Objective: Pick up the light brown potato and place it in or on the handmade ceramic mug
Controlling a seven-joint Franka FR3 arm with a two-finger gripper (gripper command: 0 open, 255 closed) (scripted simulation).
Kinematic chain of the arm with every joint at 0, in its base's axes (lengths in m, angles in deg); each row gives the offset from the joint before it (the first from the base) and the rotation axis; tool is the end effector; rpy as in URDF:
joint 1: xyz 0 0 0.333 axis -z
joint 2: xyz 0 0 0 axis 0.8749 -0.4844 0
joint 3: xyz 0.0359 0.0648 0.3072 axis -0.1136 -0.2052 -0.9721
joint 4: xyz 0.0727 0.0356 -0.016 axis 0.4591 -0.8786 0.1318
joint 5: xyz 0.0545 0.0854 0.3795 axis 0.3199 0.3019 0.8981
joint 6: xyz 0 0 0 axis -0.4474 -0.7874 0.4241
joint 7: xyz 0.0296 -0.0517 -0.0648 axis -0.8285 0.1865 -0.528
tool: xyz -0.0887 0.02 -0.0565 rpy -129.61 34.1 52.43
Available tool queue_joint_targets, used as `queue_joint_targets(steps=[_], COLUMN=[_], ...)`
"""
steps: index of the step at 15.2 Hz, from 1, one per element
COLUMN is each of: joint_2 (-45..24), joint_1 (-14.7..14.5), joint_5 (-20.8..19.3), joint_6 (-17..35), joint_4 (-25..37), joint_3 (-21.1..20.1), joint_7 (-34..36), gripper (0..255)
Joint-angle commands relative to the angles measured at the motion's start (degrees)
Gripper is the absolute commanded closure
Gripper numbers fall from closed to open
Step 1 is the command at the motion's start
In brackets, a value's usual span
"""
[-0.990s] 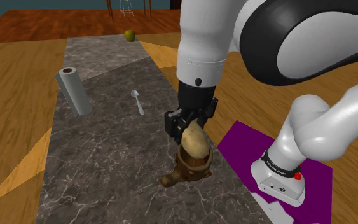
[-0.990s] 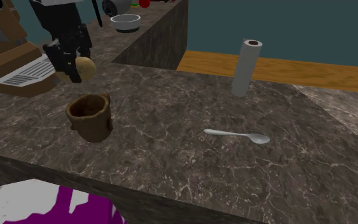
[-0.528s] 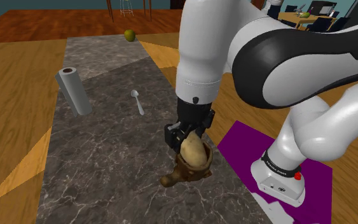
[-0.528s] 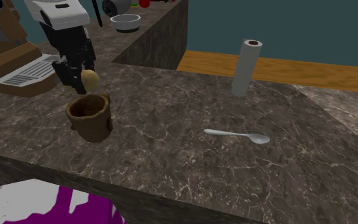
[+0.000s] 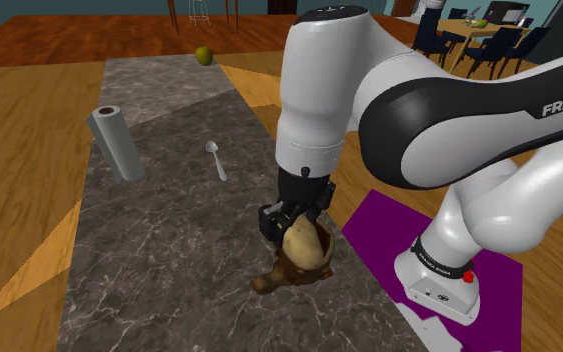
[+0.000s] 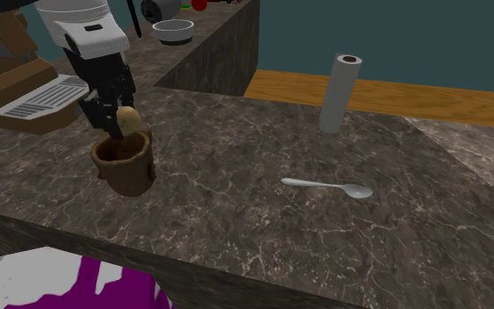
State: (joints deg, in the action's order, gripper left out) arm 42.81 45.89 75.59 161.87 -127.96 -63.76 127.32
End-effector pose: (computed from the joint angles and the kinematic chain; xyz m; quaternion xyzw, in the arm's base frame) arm 0.2720 0.3044 0.4469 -0.9911 0.1313 0.0159 0.0178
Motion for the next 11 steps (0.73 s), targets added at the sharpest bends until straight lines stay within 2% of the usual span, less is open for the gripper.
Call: queue_joint_targets(steps=[1,3,4,9,11], joint_2=[0.0,0.0,0.0,0.0,1.2], joint_1=[0.0,0.0,0.0,0.0,0.2], joint_5=[0.0,0.0,0.0,0.0,-0.5], joint_6=[0.1,0.1,0.1,0.1,-4.1], joint_4=[0.0,0.0,0.0,0.0,2.9], joint_3=[0.0,0.0,0.0,0.0,1.1], joint_7=[0.0,0.0,0.0,0.0,0.0], gripper=[255,255,0,0,0])
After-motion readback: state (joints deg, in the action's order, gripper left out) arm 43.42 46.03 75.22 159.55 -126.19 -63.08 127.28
